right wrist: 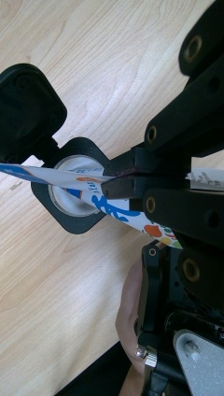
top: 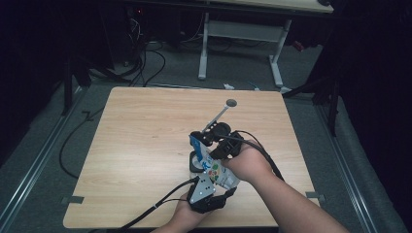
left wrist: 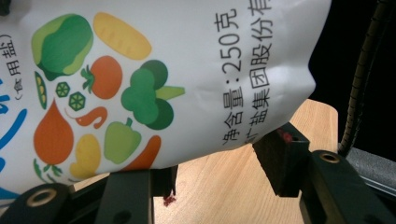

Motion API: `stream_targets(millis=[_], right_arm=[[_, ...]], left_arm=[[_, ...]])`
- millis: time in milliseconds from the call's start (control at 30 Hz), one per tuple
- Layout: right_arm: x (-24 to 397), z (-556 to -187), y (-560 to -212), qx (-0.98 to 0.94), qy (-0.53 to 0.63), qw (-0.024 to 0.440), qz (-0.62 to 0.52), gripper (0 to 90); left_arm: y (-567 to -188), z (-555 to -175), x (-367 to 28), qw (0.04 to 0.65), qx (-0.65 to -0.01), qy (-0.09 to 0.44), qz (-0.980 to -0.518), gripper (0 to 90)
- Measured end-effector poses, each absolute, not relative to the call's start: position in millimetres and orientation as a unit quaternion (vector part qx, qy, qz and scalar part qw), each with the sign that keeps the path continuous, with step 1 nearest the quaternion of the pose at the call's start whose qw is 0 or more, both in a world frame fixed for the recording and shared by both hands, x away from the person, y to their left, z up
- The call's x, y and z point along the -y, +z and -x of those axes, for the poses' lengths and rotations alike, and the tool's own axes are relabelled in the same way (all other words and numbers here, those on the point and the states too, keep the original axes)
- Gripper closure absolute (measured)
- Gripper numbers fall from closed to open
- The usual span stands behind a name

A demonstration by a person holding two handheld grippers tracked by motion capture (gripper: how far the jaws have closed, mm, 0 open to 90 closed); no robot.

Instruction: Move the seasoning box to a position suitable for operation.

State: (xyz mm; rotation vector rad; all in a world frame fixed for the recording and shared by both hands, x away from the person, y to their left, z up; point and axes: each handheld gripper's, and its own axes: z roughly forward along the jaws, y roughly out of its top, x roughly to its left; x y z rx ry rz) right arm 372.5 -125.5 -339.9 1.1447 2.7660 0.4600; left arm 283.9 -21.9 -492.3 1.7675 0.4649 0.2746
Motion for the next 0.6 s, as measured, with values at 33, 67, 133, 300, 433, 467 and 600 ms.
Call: stream_targets(millis=[33,67,133,300,433,467,600], right_arm=[[125.5,-372.5,-339.9,-0.912,0.152,0.057,-0.377,89.6],[125.5,-372.6,-340.0,-0.912,0.152,0.056,-0.377,89.6],[125.4,-372.6,-339.7,-0.911,0.152,0.055,-0.379,89.6],[126.0,-373.0,-339.6,-0.912,0.153,0.056,-0.375,89.6],[125.8,-372.7,-339.4,-0.912,0.153,0.056,-0.377,89.6],[125.8,-372.7,-339.4,-0.912,0.153,0.056,-0.377,89.6],[126.3,-372.7,-339.7,-0.912,0.153,0.057,-0.375,89.6]], left_arm=[[-492.3,-283.9,22.0,0.603,-0.201,0.119,-0.763,52.8],[-492.3,-283.9,22.0,0.603,-0.201,0.119,-0.763,52.8],[-492.3,-283.9,22.1,0.603,-0.201,0.119,-0.763,52.8],[-492.1,-284.0,22.1,0.603,-0.201,0.119,-0.763,52.9],[-492.0,-283.9,22.0,0.603,-0.2,0.119,-0.763,52.9],[-492.1,-283.9,22.1,0.603,-0.2,0.12,-0.763,52.9],[-492.2,-283.7,22.1,0.603,-0.2,0.12,-0.763,52.9]])
